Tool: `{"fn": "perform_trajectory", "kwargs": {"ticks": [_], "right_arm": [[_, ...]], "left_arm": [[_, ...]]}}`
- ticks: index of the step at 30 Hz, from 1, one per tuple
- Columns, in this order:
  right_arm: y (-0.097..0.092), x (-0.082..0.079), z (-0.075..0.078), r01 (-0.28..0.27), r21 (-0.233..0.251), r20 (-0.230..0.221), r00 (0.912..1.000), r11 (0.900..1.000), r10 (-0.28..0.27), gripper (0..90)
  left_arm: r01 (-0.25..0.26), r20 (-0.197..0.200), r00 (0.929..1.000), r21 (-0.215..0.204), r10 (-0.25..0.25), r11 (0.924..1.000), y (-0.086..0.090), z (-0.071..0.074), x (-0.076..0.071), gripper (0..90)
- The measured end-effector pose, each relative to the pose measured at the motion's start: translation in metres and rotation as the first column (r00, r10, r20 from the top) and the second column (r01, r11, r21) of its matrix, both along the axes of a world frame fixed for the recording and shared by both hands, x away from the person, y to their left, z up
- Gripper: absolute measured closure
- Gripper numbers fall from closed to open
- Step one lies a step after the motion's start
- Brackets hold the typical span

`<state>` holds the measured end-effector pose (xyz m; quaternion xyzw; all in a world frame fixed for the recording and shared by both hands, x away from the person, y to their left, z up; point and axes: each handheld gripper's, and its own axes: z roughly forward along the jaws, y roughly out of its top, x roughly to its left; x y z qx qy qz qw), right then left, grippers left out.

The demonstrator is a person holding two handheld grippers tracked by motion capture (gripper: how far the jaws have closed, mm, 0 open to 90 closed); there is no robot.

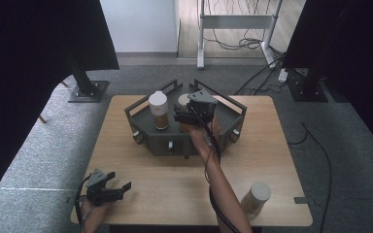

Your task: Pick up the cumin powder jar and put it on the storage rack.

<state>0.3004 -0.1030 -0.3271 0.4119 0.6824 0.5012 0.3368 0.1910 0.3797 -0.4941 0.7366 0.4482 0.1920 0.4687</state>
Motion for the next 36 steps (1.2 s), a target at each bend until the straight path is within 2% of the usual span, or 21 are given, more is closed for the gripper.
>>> {"fn": "perform_trajectory", "kwargs": {"ticks": [14, 28, 36], "right_arm": [[-0.008, -0.017, 0.004, -0.013, 0.005, 0.002, 0.9999, 0.9999, 0.013, 10.2], [-0.017, -0.039, 0.000, -0.032, 0.003, -0.002, 0.9995, 0.9995, 0.032, 10.5], [-0.023, -0.055, -0.008, -0.053, -0.007, -0.011, 0.9985, 0.9986, 0.053, 10.5]], "left_arm": [[-0.001, 0.003, 1.0000, 0.002, 0.001, 1.0000, -0.001, 0.000, -0.001, 10.6], [-0.002, 0.002, 1.0000, 0.004, 0.002, 1.0000, -0.001, 0.000, 0.000, 10.6], [0.000, 0.002, 1.0000, 0.004, 0.000, 1.0000, -0.001, 0.000, 0.000, 10.6]]}}
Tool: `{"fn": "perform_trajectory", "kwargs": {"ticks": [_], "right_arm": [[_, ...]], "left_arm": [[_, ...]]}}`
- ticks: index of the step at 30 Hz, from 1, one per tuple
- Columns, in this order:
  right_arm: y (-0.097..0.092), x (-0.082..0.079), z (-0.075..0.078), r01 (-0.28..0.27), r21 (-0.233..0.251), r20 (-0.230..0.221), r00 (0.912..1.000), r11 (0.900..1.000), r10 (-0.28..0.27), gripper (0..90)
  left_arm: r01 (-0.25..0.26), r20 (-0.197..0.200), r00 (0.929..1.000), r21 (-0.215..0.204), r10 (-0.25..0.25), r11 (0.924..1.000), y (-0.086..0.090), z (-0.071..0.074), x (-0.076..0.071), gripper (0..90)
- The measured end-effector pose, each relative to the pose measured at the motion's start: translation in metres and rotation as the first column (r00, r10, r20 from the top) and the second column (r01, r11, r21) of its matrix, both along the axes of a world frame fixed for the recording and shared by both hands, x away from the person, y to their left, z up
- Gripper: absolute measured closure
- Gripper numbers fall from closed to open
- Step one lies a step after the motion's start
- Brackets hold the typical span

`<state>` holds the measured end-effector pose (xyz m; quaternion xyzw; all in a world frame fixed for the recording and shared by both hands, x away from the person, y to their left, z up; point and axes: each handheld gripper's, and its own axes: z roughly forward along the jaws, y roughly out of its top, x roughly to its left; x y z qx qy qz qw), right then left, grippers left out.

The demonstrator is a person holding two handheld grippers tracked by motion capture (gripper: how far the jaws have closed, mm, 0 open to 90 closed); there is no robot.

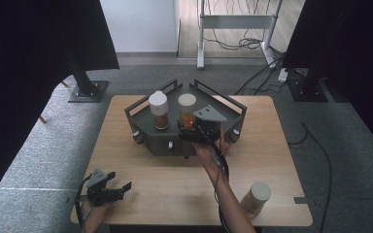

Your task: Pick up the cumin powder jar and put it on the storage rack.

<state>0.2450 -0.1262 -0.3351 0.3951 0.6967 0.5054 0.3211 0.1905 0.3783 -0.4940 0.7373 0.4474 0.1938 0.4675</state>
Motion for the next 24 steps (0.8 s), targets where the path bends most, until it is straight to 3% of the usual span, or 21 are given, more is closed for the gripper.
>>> {"fn": "perform_trajectory", "kwargs": {"ticks": [13, 24], "right_arm": [[-0.018, -0.028, -0.008, -0.043, -0.008, -0.022, 0.9989, 0.9991, 0.043, 11.4], [-0.038, -0.053, -0.008, -0.024, -0.035, -0.010, 0.9997, 0.9991, 0.023, 11.3]], "left_arm": [[0.005, -0.002, 1.0000, 0.006, -0.005, 1.0000, -0.002, 0.001, 0.001, 10.6], [0.005, -0.002, 1.0000, 0.010, -0.005, 0.9999, -0.004, 0.001, 0.001, 10.6]]}}
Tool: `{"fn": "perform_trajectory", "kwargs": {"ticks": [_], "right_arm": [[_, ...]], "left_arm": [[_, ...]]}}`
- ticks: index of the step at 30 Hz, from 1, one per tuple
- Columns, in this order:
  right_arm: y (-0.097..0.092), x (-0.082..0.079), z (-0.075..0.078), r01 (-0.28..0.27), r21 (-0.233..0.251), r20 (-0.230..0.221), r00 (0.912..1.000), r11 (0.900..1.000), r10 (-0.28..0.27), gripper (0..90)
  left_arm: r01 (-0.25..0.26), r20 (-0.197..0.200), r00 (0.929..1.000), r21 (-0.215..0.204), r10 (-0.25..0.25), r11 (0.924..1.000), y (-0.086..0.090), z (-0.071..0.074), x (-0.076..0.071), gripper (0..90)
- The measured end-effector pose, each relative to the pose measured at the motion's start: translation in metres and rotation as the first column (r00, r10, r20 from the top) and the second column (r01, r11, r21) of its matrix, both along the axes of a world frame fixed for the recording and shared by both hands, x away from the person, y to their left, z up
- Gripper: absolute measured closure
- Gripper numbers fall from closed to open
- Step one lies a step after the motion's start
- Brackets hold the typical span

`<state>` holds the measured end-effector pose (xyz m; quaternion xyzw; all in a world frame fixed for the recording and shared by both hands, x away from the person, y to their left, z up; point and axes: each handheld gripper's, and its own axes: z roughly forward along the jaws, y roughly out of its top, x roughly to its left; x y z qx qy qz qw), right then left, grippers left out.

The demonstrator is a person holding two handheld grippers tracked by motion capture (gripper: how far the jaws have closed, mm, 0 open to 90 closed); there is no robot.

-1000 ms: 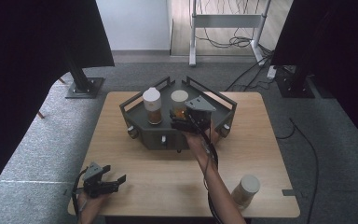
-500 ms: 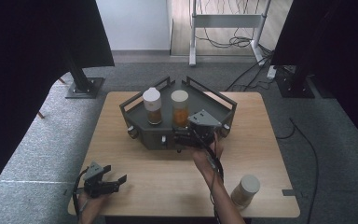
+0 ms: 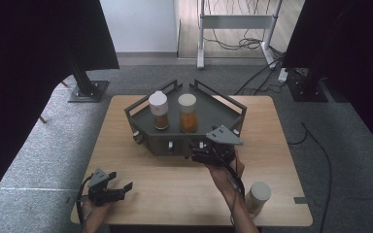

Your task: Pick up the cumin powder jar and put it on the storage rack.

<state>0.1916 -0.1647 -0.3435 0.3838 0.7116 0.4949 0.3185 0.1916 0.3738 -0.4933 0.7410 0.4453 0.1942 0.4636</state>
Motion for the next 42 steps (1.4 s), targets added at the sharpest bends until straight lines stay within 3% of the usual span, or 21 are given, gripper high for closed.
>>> {"fn": "perform_trajectory", "kwargs": {"ticks": [23, 42], "right_arm": [[-0.054, -0.048, -0.015, 0.121, -0.009, 0.029, 0.9922, 0.9926, -0.121, 11.4], [-0.089, -0.060, -0.033, 0.249, -0.003, -0.002, 0.9684, 0.9684, -0.249, 11.3]], "left_arm": [[-0.005, -0.001, 1.0000, 0.006, 0.005, 1.0000, -0.004, 0.000, -0.002, 10.6], [-0.006, -0.005, 1.0000, 0.012, 0.006, 0.9999, -0.005, 0.001, -0.002, 10.6]]}}
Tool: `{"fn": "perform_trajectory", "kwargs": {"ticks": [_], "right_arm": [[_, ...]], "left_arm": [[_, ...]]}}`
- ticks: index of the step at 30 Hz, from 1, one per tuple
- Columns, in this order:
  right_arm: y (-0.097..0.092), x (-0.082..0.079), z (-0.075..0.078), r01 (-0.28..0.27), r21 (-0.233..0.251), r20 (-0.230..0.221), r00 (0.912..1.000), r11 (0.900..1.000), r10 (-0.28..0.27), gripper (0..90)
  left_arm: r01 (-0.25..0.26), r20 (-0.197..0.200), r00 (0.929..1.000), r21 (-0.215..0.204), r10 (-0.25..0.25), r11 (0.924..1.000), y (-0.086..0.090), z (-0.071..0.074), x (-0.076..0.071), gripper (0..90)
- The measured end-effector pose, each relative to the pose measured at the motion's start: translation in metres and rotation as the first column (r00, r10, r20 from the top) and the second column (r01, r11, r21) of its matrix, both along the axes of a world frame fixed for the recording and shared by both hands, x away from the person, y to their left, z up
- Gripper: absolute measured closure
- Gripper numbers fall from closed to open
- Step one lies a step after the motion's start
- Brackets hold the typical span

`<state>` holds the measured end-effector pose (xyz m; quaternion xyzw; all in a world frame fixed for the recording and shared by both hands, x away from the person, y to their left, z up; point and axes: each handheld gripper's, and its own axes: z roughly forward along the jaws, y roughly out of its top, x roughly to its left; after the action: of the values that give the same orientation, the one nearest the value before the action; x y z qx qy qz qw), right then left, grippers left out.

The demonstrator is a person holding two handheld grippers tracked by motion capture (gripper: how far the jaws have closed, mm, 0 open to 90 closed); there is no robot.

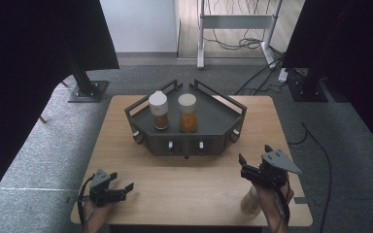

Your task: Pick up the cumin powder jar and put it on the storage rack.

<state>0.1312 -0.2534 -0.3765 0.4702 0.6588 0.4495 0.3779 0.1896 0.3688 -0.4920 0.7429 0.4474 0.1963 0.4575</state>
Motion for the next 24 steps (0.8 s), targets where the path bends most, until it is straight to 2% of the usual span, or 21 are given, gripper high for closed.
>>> {"fn": "perform_trajectory", "kwargs": {"ticks": [5, 13, 24], "right_arm": [[-0.010, -0.001, -0.008, 0.038, 0.010, -0.015, 0.9992, 0.9992, -0.038, 11.4], [-0.026, -0.001, -0.022, 0.094, 0.065, -0.036, 0.9951, 0.9934, -0.092, 11.4], [-0.043, 0.004, -0.040, 0.168, 0.096, -0.096, 0.9826, 0.9811, -0.159, 11.4]], "left_arm": [[-0.001, 0.001, 1.0000, 0.006, 0.001, 1.0000, -0.001, 0.000, 0.000, 10.6], [-0.004, 0.002, 1.0000, 0.009, 0.004, 0.9999, -0.002, 0.000, -0.001, 10.6], [-0.005, 0.002, 1.0000, 0.014, 0.005, 0.9999, -0.004, 0.001, -0.001, 10.6]]}}
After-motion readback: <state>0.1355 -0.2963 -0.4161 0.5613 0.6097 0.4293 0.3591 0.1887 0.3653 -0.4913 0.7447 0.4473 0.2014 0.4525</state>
